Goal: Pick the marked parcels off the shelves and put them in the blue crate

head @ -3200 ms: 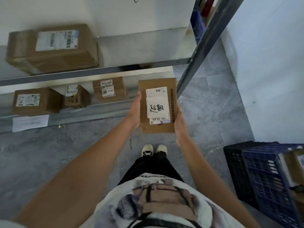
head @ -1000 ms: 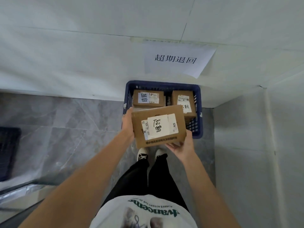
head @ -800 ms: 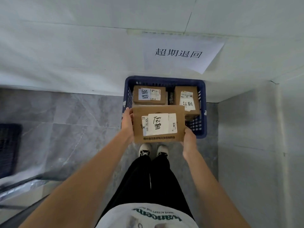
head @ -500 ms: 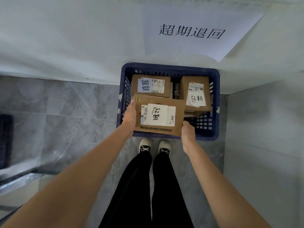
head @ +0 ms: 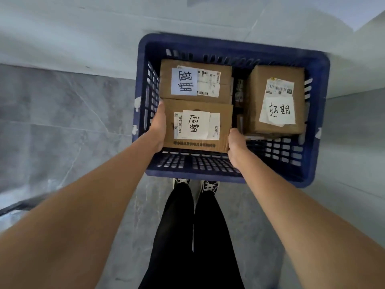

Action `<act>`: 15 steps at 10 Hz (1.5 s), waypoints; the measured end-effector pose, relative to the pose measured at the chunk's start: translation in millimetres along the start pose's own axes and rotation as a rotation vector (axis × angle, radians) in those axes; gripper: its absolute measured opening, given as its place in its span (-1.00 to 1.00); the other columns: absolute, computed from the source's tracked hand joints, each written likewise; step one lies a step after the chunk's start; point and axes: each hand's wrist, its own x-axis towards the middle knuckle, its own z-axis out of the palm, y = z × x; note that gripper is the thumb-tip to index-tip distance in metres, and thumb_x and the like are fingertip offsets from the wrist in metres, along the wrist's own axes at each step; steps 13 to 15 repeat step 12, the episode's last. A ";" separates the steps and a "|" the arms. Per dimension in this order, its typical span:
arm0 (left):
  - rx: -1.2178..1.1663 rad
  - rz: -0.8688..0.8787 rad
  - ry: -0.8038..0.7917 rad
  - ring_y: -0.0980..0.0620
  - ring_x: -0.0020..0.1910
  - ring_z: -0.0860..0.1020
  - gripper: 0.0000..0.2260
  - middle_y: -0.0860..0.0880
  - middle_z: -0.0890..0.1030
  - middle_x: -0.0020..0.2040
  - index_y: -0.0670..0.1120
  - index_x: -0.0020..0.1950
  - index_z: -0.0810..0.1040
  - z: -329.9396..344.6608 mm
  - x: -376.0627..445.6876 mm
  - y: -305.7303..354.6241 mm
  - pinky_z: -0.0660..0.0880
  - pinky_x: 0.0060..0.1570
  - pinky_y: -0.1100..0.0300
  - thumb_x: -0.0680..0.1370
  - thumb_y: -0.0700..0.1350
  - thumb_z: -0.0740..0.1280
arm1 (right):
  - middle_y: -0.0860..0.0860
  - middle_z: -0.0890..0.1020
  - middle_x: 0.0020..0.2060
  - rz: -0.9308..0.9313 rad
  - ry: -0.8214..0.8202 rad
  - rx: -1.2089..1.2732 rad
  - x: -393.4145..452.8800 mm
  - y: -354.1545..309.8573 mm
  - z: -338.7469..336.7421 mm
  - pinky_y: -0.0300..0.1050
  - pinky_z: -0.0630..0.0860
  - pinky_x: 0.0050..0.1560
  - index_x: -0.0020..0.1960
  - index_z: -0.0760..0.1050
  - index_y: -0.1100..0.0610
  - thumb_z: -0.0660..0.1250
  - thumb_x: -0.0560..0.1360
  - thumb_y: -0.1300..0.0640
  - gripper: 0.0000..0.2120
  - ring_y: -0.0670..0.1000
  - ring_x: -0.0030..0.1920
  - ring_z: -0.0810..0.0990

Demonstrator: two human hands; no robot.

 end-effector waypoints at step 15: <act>0.345 0.451 0.138 -0.02 0.54 0.15 -0.47 0.06 0.19 0.56 0.11 0.57 0.11 -2.8 -93.2 -19.6 0.11 0.50 -0.13 0.62 0.20 0.09 | 0.17 0.49 0.33 -0.513 0.160 -0.257 -90.8 13.5 -42.7 -0.06 0.28 0.31 0.41 0.40 0.19 -0.04 0.69 -0.07 -0.51 0.15 0.36 0.42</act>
